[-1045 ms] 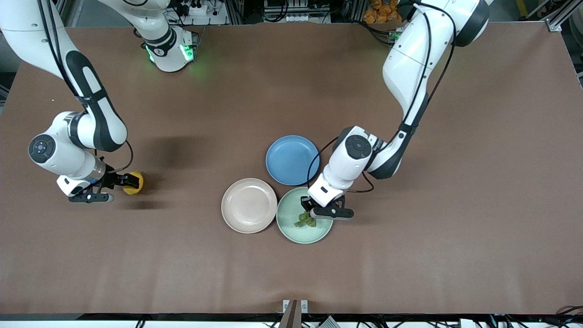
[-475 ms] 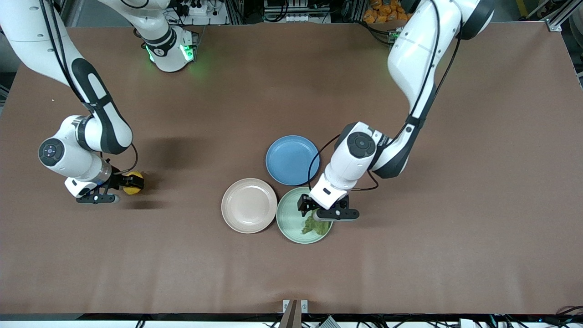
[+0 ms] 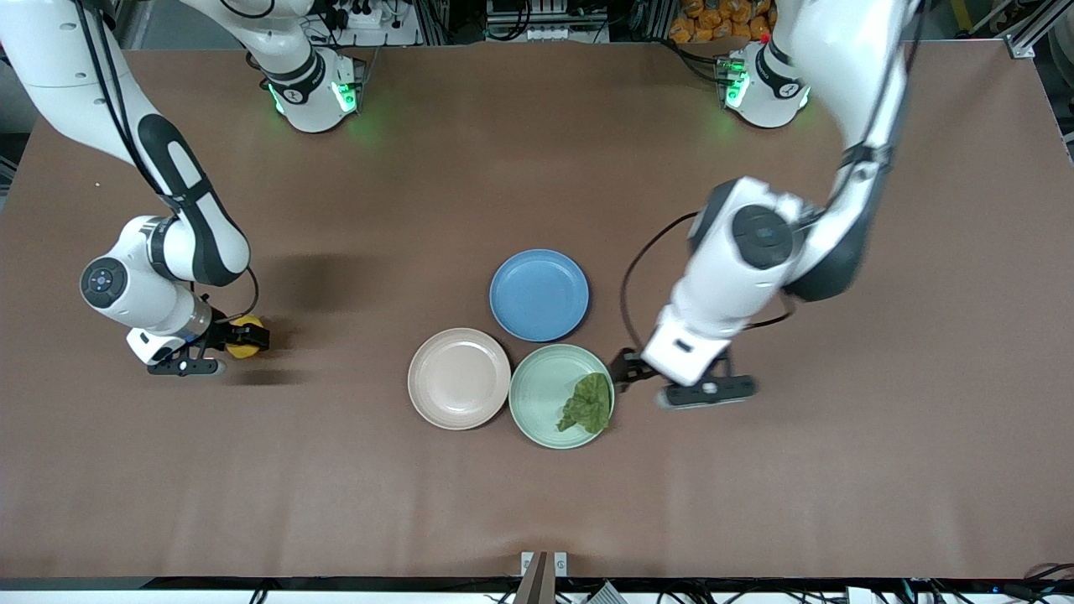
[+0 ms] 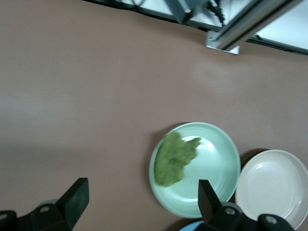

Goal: Place lemon and lettuce in plates
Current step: 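Carry the lettuce onto the pale green plate while the right gripper grasps the lemon, then release the lettuce and withdraw the left gripper while the right gripper lifts the lemon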

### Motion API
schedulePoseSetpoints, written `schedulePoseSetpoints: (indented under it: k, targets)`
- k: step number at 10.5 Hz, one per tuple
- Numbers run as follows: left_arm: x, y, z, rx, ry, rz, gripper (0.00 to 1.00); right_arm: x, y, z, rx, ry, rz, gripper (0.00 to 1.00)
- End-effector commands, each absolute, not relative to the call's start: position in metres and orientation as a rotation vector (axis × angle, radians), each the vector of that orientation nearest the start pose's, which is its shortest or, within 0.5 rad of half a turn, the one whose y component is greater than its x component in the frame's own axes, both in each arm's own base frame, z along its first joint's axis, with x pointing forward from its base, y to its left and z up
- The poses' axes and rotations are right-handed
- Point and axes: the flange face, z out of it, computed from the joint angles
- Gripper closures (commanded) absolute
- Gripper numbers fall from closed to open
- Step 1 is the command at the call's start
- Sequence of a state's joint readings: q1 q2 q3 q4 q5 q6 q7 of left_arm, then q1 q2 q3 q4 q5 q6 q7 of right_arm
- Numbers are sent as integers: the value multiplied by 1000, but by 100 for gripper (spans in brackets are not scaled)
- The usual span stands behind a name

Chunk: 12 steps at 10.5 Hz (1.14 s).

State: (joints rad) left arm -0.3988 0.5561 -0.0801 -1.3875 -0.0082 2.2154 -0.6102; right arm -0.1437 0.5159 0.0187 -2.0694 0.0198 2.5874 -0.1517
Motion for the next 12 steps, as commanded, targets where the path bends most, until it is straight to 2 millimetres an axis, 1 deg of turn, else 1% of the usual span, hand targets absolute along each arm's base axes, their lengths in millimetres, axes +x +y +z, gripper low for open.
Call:
schedulePoseSetpoints:
  k: [1, 2, 4, 5, 6, 7, 8, 9, 10, 11, 12]
  targets:
    - [647, -280, 447, -3239, -224, -142, 0, 583, -74, 174, -3118, -23, -29, 0]
    - [642, -264, 462, -3222, -199, -93, 0, 583, -75, 171, -3118, -20, -30, 0]
    - [631, -237, 480, -3173, -36, -6, 0, 583, -75, 169, -3119, -20, -37, 0]
    - [636, -199, 489, -3154, -48, -2, 0, 583, -75, 168, -3119, -20, -34, 0]
    - [635, -175, 500, -3155, 5, -3, 0, 583, -74, 168, -3118, -22, -34, 7]
    - [630, -155, 513, -3146, 42, 37, 0, 582, -73, 168, -3118, -22, -30, 18]
    - [622, -139, 526, -3138, 57, 62, 0, 583, -72, 169, -3118, -20, -32, 27]
    - [614, -133, 530, -3133, 120, 66, 0, 583, -71, 169, -3117, -22, -30, 35]
    - [608, -126, 535, -3131, 122, 58, 0, 584, -70, 170, -3117, -26, -25, 38]
    - [600, -115, 547, -3132, 96, 36, 0, 584, -69, 170, -3116, -25, -25, 39]
    - [590, -111, 562, -3132, 89, 5, 0, 586, -67, 172, -3115, -8, -25, 43]
